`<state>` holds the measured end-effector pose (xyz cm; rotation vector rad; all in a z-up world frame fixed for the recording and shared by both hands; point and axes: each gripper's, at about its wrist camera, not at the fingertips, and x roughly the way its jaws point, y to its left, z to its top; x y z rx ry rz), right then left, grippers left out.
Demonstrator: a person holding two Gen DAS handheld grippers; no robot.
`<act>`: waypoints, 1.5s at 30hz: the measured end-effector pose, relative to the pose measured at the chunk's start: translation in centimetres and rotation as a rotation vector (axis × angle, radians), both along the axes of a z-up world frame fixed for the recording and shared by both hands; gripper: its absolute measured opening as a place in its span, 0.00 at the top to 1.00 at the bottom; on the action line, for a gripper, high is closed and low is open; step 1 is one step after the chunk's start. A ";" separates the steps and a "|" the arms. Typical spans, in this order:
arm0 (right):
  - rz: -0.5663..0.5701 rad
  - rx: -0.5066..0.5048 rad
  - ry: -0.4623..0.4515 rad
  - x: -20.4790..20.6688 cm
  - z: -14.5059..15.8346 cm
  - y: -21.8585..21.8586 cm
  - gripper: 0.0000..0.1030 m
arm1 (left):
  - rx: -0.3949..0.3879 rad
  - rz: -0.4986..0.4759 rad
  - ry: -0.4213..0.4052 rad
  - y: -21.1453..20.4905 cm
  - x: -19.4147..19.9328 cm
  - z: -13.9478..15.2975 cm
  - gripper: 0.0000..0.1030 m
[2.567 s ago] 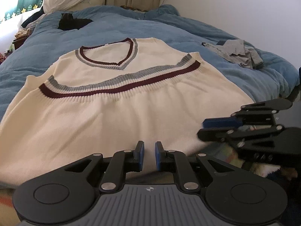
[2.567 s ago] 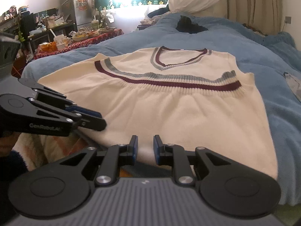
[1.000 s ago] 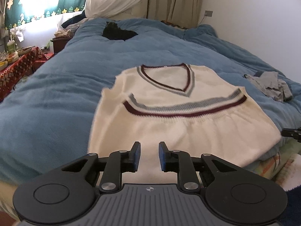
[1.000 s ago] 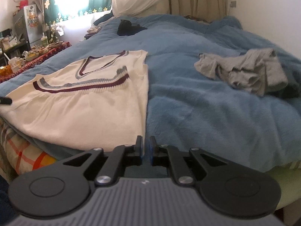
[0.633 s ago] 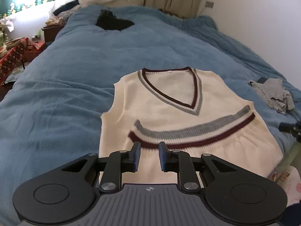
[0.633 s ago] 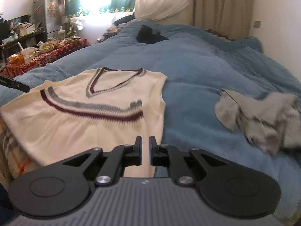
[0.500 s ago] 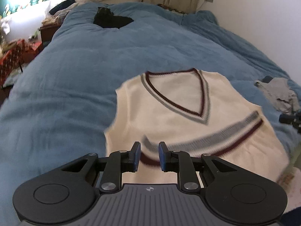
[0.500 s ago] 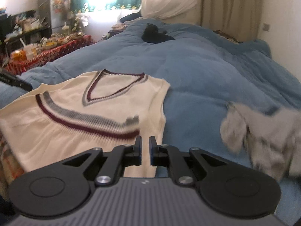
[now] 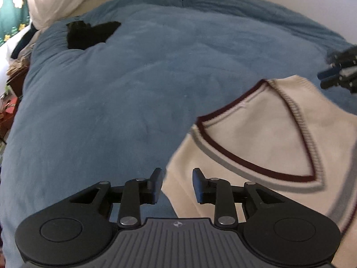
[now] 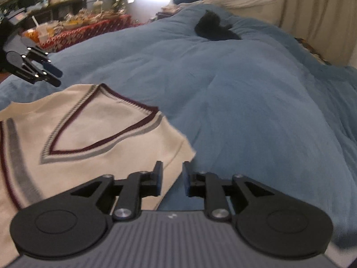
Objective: Fold clothes
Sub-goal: 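Position both grippers at the shoulder edges beside the V-neck, then grasp the shoulders with both grippers and fold them over onto the hem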
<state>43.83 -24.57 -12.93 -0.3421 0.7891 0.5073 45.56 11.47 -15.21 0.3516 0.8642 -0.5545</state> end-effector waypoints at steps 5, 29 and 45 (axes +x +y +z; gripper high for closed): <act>0.072 -0.056 0.030 5.0 -1.9 1.4 0.72 | 0.020 -0.032 0.038 -0.7 3.7 -2.0 0.67; 0.197 -0.017 0.177 7.6 -2.6 2.2 0.79 | -0.057 -0.158 0.173 -0.9 4.9 -4.4 0.56; 0.218 -0.069 0.032 4.0 0.1 3.7 0.95 | -0.151 -0.042 0.047 0.3 2.1 -0.2 0.95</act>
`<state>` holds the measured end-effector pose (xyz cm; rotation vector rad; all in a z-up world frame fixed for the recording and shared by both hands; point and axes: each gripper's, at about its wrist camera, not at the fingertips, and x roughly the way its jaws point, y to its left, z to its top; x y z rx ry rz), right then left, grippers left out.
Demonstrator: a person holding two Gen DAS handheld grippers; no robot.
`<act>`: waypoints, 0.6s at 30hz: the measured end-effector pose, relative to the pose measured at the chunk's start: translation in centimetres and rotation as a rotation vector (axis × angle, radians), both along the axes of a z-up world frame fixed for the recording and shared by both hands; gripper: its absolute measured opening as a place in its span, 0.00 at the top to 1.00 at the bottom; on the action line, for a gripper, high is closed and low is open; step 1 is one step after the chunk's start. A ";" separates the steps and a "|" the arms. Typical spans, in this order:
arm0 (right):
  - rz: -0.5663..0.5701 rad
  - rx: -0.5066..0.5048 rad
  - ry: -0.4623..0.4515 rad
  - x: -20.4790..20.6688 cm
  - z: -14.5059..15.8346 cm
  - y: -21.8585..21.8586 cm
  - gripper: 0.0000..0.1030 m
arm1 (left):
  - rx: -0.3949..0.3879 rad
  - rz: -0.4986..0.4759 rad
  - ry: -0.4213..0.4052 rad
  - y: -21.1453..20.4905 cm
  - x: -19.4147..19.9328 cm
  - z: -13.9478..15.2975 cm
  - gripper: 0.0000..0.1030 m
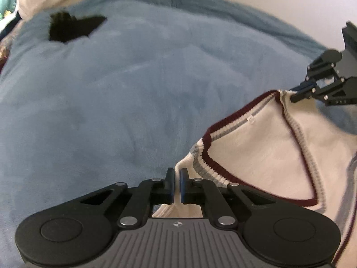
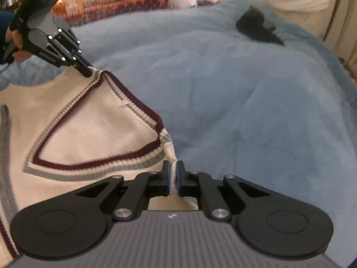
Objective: Fold clothes
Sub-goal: 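Grasp the shoulders with both grippers and fold them over onto the hem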
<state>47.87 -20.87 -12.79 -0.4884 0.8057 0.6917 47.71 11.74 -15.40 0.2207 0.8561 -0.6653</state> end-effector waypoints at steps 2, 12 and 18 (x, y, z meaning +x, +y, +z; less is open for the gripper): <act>0.004 0.016 -0.029 -1.4 1.6 -0.2 0.95 | -0.016 0.007 -0.027 0.3 -1.4 1.8 0.95; 0.029 0.071 -0.163 -13.3 8.9 -0.9 0.95 | -0.028 -0.033 -0.172 1.3 -13.5 10.3 0.96; 0.048 0.068 -0.239 -24.3 10.8 0.1 0.95 | -0.016 -0.066 -0.246 1.4 -23.5 11.8 0.96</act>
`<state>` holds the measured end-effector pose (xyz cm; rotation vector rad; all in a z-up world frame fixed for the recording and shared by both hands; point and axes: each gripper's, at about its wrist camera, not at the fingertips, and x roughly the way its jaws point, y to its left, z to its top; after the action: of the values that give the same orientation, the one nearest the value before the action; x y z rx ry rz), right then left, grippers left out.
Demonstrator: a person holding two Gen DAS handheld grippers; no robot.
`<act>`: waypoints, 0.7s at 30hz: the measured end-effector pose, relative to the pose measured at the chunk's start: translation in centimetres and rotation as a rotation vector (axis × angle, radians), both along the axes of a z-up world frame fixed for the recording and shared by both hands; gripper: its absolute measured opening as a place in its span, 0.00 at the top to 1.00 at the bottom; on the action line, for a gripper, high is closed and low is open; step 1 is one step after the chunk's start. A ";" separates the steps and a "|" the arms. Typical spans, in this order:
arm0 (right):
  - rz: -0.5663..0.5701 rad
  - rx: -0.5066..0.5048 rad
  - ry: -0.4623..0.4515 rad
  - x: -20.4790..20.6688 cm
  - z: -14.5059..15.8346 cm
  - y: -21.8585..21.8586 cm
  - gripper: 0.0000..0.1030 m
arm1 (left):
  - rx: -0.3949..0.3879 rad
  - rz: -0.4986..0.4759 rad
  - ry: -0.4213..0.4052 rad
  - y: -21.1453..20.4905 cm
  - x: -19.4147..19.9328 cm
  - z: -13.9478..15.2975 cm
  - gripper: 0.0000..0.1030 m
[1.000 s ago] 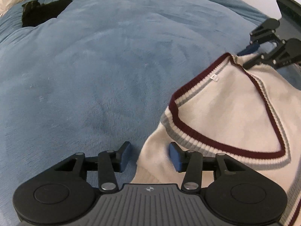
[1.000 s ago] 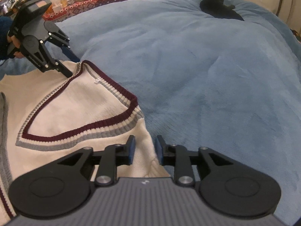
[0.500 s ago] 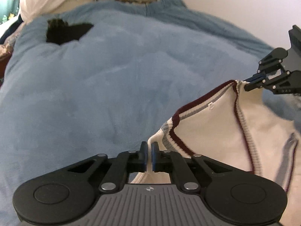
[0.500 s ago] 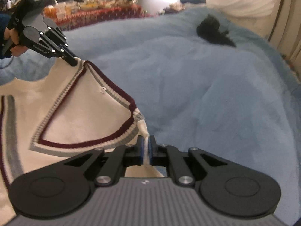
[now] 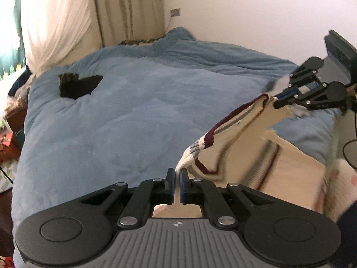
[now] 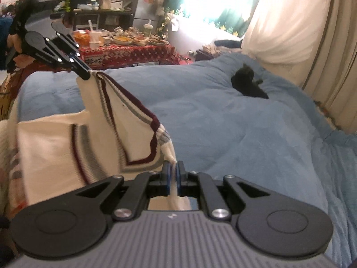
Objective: Fold clothes
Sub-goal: 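Grasp the shoulders with both grippers and fold them over onto the hem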
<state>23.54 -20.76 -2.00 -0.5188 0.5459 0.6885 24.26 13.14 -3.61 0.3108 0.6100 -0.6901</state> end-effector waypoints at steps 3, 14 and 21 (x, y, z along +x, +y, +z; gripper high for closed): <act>-0.002 -0.009 -0.025 -5.5 -1.2 0.3 0.95 | 0.015 -0.014 -0.023 -0.2 -4.8 -0.9 0.97; -0.056 -0.028 0.030 -16.9 -12.0 2.1 0.95 | 0.116 -0.030 0.034 -1.9 -12.4 -10.3 0.97; -0.079 -0.044 0.053 -17.4 -14.9 1.3 0.92 | 0.189 -0.029 0.039 -2.4 -13.2 -13.3 0.95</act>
<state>6.10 -19.48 -16.93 -0.5184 0.6286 0.6178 11.05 10.73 -16.93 0.4834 0.7108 -0.6684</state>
